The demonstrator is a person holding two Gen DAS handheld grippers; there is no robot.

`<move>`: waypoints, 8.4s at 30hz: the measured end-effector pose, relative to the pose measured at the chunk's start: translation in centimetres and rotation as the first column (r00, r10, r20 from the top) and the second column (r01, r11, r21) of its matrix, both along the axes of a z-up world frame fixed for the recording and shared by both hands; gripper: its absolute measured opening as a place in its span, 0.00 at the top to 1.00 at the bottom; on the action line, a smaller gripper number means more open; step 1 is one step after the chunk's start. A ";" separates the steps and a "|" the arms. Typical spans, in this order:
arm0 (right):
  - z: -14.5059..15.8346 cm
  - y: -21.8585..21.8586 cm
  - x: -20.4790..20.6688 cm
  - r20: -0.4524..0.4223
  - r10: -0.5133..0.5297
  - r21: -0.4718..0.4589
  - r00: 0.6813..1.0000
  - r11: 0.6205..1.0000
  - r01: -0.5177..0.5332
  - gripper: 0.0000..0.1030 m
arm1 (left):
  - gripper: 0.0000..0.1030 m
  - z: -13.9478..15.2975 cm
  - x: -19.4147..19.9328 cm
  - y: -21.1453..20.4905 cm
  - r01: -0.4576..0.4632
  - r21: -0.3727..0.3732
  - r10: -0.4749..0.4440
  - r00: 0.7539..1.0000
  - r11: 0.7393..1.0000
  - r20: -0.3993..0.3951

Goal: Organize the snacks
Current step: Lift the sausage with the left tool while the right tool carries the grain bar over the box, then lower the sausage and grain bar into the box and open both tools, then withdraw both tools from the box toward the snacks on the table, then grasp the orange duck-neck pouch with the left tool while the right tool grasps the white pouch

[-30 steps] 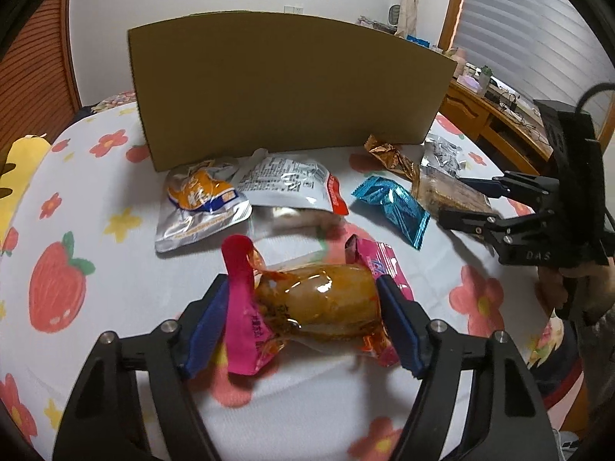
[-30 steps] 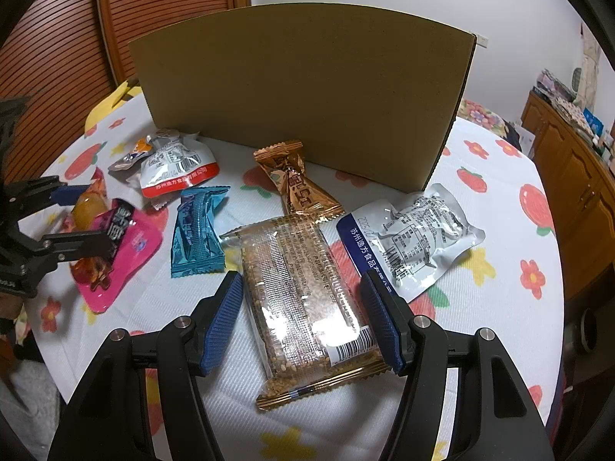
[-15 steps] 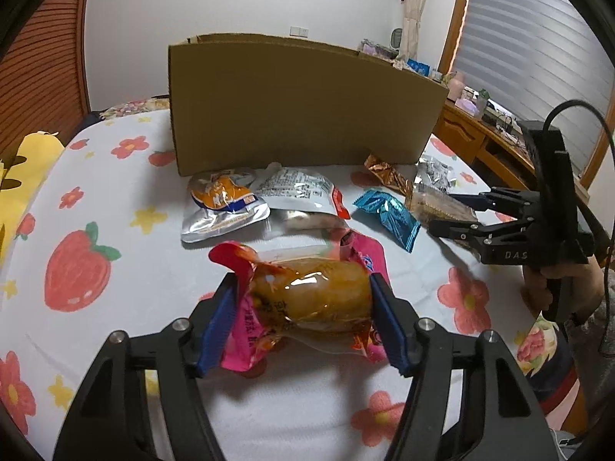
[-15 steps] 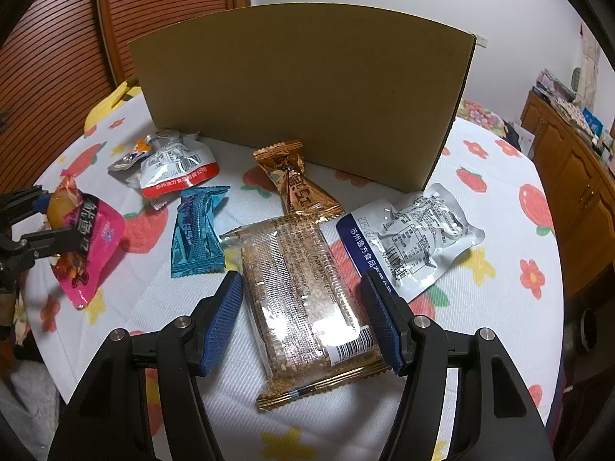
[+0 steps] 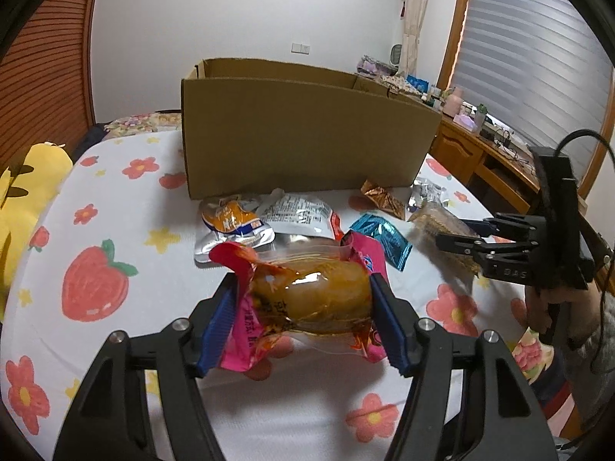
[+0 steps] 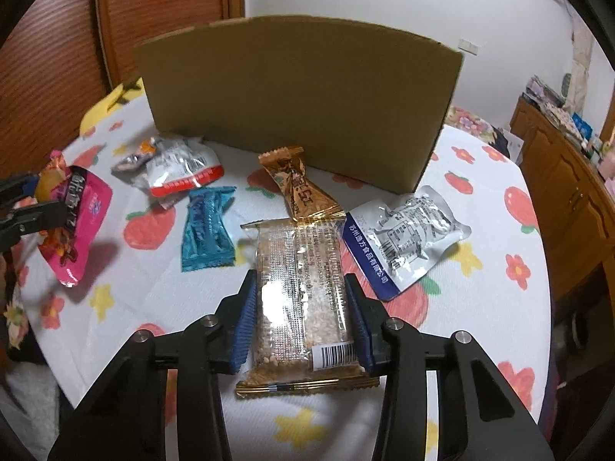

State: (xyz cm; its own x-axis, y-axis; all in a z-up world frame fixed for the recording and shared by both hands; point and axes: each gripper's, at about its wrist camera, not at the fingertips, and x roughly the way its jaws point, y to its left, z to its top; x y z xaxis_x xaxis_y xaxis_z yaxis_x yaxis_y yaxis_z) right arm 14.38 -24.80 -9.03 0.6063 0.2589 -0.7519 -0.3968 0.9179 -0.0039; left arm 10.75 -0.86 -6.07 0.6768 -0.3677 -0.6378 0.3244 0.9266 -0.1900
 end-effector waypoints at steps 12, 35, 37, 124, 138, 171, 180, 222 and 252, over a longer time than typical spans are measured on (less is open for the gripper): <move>3.7 -1.8 -4.0 0.110 -0.083 0.117 0.991 0.991 0.070 0.58 | 0.36 1.4 -0.5 0.2 -0.007 -0.008 0.007 0.999 1.000 0.040; 8.8 -2.3 -5.4 0.211 -0.066 0.156 0.975 0.987 0.033 0.58 | 0.36 7.8 1.1 1.8 -0.044 -0.023 0.048 0.980 0.999 0.194; 9.3 -2.1 -5.3 0.225 -0.060 0.149 0.973 0.989 0.026 0.58 | 0.36 8.3 1.6 1.9 -0.045 -0.023 0.049 0.977 0.999 0.207; 7.4 5.2 17.3 0.095 -0.124 0.036 0.988 0.992 0.121 0.54 | 0.20 8.4 17.5 -0.5 -0.124 0.065 0.116 0.987 0.990 0.114; 10.6 4.2 13.5 0.139 -0.044 0.136 0.989 0.990 0.025 0.35 | 0.00 8.7 15.1 0.3 -0.098 0.039 0.090 0.982 0.994 0.165; 2.2 -7.1 5.2 -0.045 -0.181 0.166 0.982 0.968 0.186 0.33 | 0.00 2.0 7.2 1.3 -0.052 0.057 0.045 0.994 0.997 0.104; 0.4 -8.5 6.6 -0.128 -0.228 0.212 0.965 0.944 0.251 0.33 | 0.00 0.1 7.6 2.1 -0.078 0.058 0.073 0.995 0.995 0.070; -0.3 -6.3 5.9 -0.078 -0.216 0.070 0.973 0.973 0.221 0.58 | 0.02 -2.3 10.5 1.5 -0.073 0.101 0.083 0.992 0.992 -0.097; -0.4 -6.0 5.8 -0.068 -0.217 0.059 0.974 0.973 0.221 0.58 | 0.42 -3.3 12.7 0.6 -0.068 0.234 0.117 0.972 0.970 -0.205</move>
